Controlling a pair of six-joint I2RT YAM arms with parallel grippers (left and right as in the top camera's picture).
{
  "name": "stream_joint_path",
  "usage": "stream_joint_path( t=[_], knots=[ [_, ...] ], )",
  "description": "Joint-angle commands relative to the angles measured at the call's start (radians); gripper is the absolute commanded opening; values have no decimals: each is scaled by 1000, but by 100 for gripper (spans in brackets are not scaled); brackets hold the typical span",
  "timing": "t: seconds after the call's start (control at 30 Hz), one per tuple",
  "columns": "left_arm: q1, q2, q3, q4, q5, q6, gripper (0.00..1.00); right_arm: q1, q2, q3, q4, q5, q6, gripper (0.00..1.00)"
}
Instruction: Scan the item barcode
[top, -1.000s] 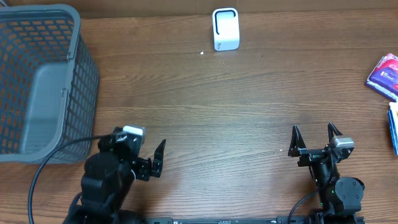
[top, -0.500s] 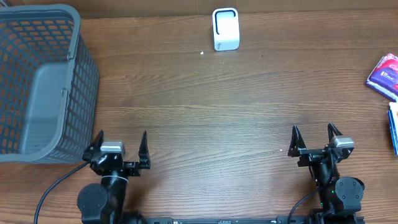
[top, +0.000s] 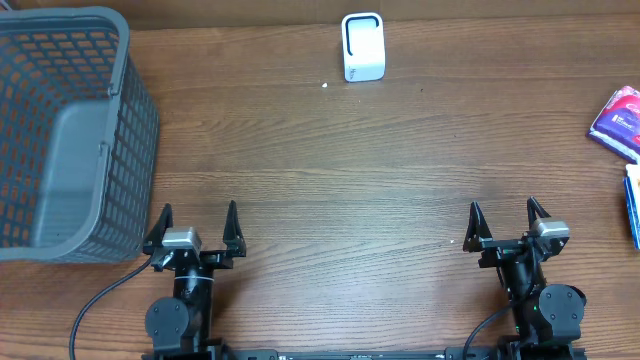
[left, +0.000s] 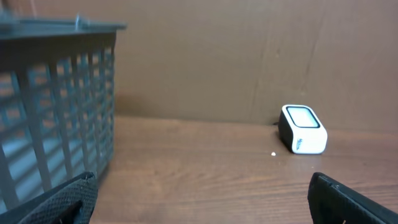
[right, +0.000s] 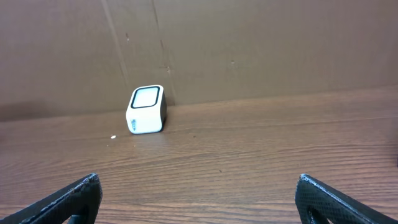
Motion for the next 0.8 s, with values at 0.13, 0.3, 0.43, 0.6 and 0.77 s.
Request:
stream_joint_path(
  t=[0.13,0.3,0.43,0.6,0.77],
  knots=[
    [-26,-12,-45,11,-84,-87,100,-2,-8,-11,8,6,0,100],
    [-114,-12,-45,-85,-113,55,100,-2,-8,-11,8,6,0,100],
    [-116,-12,-45,-85,-116,64,100,-2,-8,-11,8,6,0,100],
    [-116,-12,-45,-87,-98,47,100,-2,-8,-11,8,6,0,100],
    [-116,-12,-45,-87,-117,53,100,-2,-8,-11,8,6,0,100]
  ],
)
